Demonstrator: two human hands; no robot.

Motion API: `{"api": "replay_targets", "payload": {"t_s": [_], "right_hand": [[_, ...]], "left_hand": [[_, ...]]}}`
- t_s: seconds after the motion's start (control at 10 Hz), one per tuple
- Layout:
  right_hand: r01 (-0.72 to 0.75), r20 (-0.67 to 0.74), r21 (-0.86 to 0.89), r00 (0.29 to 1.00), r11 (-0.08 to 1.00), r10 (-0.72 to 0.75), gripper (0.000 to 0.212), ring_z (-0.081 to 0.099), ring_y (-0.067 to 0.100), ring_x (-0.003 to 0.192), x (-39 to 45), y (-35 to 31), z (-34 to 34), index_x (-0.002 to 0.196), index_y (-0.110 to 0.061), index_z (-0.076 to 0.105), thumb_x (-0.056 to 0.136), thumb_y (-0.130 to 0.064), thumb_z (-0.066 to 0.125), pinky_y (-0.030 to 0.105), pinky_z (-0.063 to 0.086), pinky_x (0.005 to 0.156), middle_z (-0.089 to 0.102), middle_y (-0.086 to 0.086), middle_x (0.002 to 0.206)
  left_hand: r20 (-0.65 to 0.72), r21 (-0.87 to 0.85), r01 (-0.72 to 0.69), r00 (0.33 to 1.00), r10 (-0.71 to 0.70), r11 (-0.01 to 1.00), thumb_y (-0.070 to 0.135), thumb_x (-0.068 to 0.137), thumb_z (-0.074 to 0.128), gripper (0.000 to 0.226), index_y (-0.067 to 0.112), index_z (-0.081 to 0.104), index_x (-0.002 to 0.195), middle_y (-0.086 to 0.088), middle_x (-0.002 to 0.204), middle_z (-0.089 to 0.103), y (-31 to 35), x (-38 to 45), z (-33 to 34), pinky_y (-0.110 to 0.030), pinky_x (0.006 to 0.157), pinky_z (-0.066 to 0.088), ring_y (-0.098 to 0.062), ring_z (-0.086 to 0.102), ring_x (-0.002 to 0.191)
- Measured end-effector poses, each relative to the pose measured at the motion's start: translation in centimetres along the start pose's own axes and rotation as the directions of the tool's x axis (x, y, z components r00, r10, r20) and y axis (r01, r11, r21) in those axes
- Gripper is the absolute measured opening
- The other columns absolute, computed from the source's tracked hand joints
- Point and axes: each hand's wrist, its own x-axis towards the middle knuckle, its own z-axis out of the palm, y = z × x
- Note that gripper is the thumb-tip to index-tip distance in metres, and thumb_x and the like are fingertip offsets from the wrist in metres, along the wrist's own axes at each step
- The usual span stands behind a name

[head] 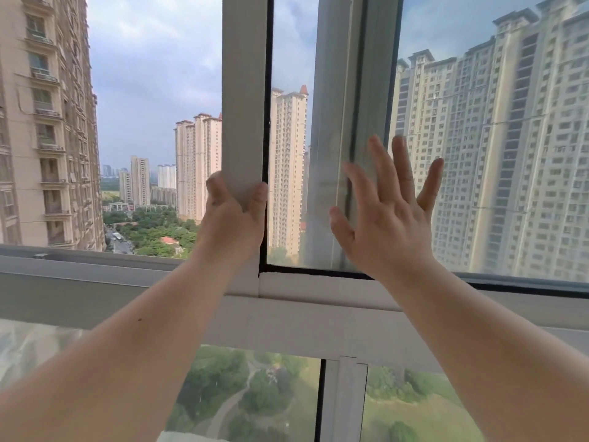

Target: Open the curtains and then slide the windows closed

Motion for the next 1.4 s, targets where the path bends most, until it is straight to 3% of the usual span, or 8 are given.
{"api": "replay_targets", "payload": {"t_s": [0.1,0.4,0.6,0.9,1.1,1.2,1.3,1.4], "right_hand": [[-0.022,-0.051,-0.009,0.998,1.0,0.022,0.047,0.011,0.037,0.142,-0.5,1.4,-0.2,0.127,-0.012,0.047,0.088,-0.039,0.048,0.068,-0.002,0.106,0.028,0.017,0.15],[-0.047,-0.058,-0.065,0.997,0.997,0.043,0.046,0.01,0.035,0.142,-1.9,5.8,-1.6,0.129,-0.017,0.041,0.09,-0.04,0.046,0.066,0.001,0.108,0.025,0.015,0.152],[-0.062,-0.046,-0.097,0.997,0.993,0.058,0.047,0.01,0.035,0.142,-2.6,8.2,-2.5,0.13,-0.018,0.039,0.09,-0.042,0.044,0.066,0.002,0.108,0.025,0.015,0.152],[-0.051,-0.076,-0.105,0.996,0.993,0.043,0.047,0.011,0.034,0.142,-2.8,9.3,-2.4,0.129,-0.017,0.042,0.09,-0.043,0.046,0.063,0.001,0.109,0.026,0.014,0.152],[-0.074,-0.039,-0.121,0.997,0.99,0.069,0.048,0.011,0.033,0.143,-2.8,9.2,-2.5,0.13,-0.02,0.038,0.09,-0.044,0.044,0.064,0.002,0.109,0.024,0.012,0.153],[-0.087,0.024,-0.114,0.996,0.99,0.09,0.048,0.01,0.032,0.143,-2.8,9.1,-3.3,0.131,-0.019,0.039,0.089,-0.044,0.044,0.064,0.002,0.109,0.023,0.011,0.154],[-0.111,0.124,-0.1,0.985,0.989,0.123,0.05,0.003,0.027,0.144,-2.7,8.8,-4.5,0.134,-0.019,0.04,0.09,-0.041,0.046,0.061,0.001,0.111,0.016,0.007,0.156],[-0.254,0.271,-0.08,0.925,0.964,0.267,0.048,0.002,0.019,0.144,-2.8,7.3,-6.6,0.133,-0.02,0.041,0.088,-0.037,0.049,0.056,0.008,0.112,0.011,0.0,0.158]], "left_hand": [[-0.002,-0.058,-0.056,0.998,0.056,0.997,0.052,0.086,0.042,0.05,0.024,0.022,0.121,0.0,0.108,0.044,0.9,-0.8,1.6,-0.03,0.069,0.035,-0.015,0.048,0.077],[0.047,-0.102,-0.117,0.991,0.123,0.988,0.048,0.085,0.046,0.06,0.025,0.017,0.132,-0.004,0.121,0.047,3.3,-2.8,4.7,-0.025,0.064,0.036,-0.019,0.047,0.087],[0.129,-0.208,-0.087,0.985,0.116,0.974,0.044,0.085,0.05,0.064,0.034,0.012,0.135,-0.002,0.127,0.047,4.8,-3.9,6.1,-0.038,0.082,0.046,-0.024,0.052,0.104],[0.116,-0.205,-0.094,0.986,0.119,0.974,0.044,0.087,0.047,0.069,0.033,0.002,0.139,-0.002,0.142,0.031,5.3,-4.6,7.1,-0.038,0.094,0.04,-0.02,0.042,0.114],[0.208,-0.184,-0.048,0.974,0.087,0.982,0.042,0.088,0.046,0.073,0.028,-0.002,0.141,-0.005,0.148,0.021,5.5,-4.4,6.4,-0.044,0.104,0.033,-0.027,0.033,0.127],[0.376,-0.091,-0.012,0.926,0.045,0.996,0.044,0.085,0.05,0.085,0.031,-0.013,0.14,-0.006,0.15,0.018,5.6,-4.1,5.0,-0.047,0.104,0.032,-0.03,0.033,0.127],[0.541,0.044,-0.032,0.841,0.003,0.999,0.054,0.081,0.051,0.095,0.032,-0.021,0.138,-0.004,0.153,0.016,5.4,-4.3,3.0,-0.042,0.104,0.03,-0.029,0.032,0.13],[0.632,0.005,-0.153,0.767,0.115,0.988,0.055,0.079,0.054,0.087,0.036,-0.004,0.142,0.004,0.153,0.013,4.2,-6.4,0.0,-0.04,0.107,0.026,-0.02,0.022,0.136]]}}
